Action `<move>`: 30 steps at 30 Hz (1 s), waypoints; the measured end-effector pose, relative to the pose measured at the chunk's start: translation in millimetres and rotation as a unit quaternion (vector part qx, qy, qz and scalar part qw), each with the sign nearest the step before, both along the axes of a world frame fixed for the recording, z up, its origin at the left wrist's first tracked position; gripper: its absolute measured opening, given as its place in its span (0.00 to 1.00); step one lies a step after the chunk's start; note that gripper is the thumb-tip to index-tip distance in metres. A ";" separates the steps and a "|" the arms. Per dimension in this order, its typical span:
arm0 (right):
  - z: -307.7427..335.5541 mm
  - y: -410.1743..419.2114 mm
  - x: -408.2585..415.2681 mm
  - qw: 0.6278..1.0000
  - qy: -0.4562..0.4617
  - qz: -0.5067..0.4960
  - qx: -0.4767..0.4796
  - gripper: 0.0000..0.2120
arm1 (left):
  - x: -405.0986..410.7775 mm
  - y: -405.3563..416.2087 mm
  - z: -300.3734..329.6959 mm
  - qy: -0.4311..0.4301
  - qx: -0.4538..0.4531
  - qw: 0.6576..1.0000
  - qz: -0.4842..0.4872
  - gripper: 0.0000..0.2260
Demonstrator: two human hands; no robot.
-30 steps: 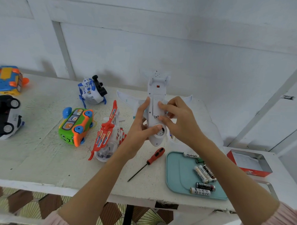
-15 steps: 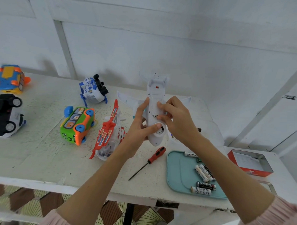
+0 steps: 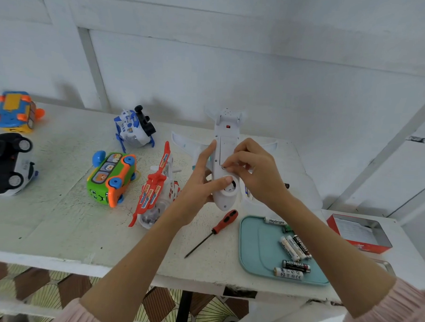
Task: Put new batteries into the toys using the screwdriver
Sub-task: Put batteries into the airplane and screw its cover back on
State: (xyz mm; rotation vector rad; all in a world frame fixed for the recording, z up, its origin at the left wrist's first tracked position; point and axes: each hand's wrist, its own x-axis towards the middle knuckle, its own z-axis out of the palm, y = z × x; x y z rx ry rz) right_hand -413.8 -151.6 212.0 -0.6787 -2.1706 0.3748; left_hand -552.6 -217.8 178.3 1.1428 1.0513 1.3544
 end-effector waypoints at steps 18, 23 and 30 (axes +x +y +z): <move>-7.2 7.3 8.9 0.981 -0.120 0.054 0.140 0.09 | -3.5 2.2 -3.8 0.007 -0.021 1.000 0.008 0.36; -1.4 4.7 15.2 0.993 -0.091 0.035 0.062 0.15 | -4.2 4.8 -5.3 -0.030 -0.043 0.999 0.013 0.36; -18.2 -14.5 37.9 0.995 0.067 -0.016 -0.076 0.15 | -16.8 14.7 16.1 0.004 0.001 0.996 0.089 0.38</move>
